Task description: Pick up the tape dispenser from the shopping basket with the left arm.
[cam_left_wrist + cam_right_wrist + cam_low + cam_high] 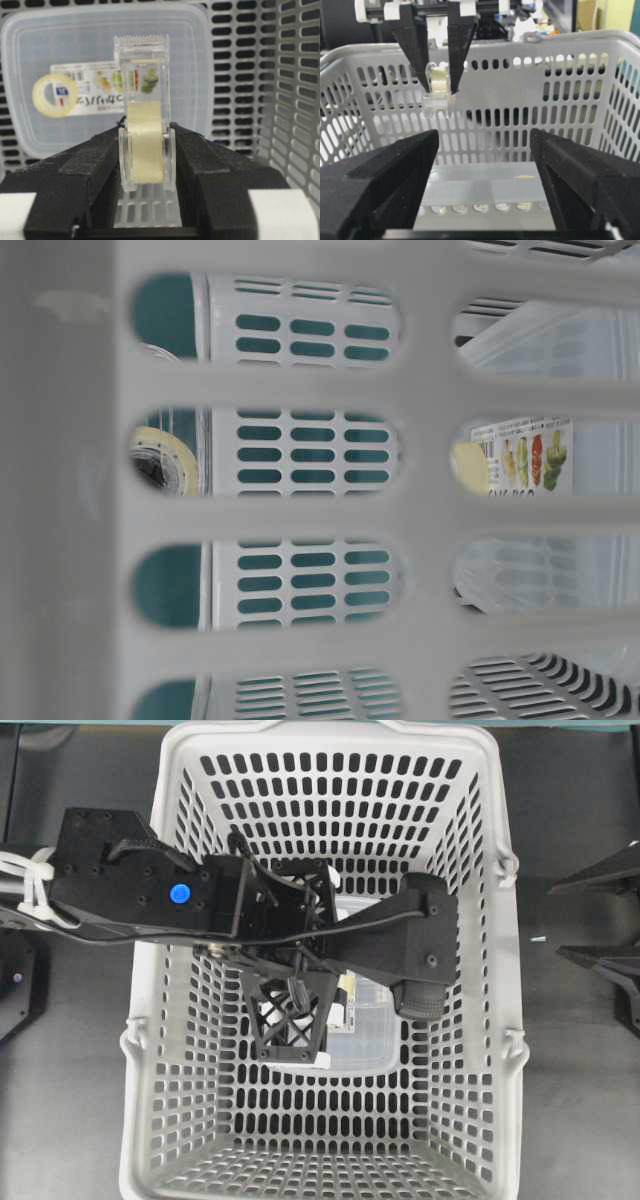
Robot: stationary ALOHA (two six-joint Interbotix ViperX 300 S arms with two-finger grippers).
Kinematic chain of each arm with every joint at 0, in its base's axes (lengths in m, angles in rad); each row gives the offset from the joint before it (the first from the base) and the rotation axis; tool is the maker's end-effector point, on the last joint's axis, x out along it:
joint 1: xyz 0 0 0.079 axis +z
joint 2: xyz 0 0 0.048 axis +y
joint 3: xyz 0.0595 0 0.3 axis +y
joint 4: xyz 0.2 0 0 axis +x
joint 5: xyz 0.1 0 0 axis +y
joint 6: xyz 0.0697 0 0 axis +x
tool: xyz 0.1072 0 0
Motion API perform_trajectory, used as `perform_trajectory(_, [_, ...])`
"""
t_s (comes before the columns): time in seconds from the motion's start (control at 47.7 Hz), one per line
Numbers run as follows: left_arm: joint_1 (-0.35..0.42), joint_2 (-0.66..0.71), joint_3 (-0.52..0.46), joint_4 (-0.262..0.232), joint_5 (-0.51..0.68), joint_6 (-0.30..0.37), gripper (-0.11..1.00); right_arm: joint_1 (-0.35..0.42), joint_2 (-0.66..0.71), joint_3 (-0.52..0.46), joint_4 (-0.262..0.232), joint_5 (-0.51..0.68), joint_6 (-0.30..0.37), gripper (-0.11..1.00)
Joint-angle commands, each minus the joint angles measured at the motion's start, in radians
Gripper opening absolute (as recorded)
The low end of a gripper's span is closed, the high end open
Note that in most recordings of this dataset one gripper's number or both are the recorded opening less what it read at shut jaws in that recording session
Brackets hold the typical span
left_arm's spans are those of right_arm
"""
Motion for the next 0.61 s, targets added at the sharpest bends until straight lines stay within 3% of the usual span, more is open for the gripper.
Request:
perform_trajectory(0.0, [-0.002,-0.015,-0.009,0.003,-0.006,-0.002,0.28,0.002,0.005,-0.006,0.002,-0.005,-0.003,0.71])
perform_trajectory(0.587, [-0.002,-0.015,-0.003,0.003,-0.006,-0.002,0.28,0.002,0.003,-0.003,0.003,-0.005,-0.003,0.71])
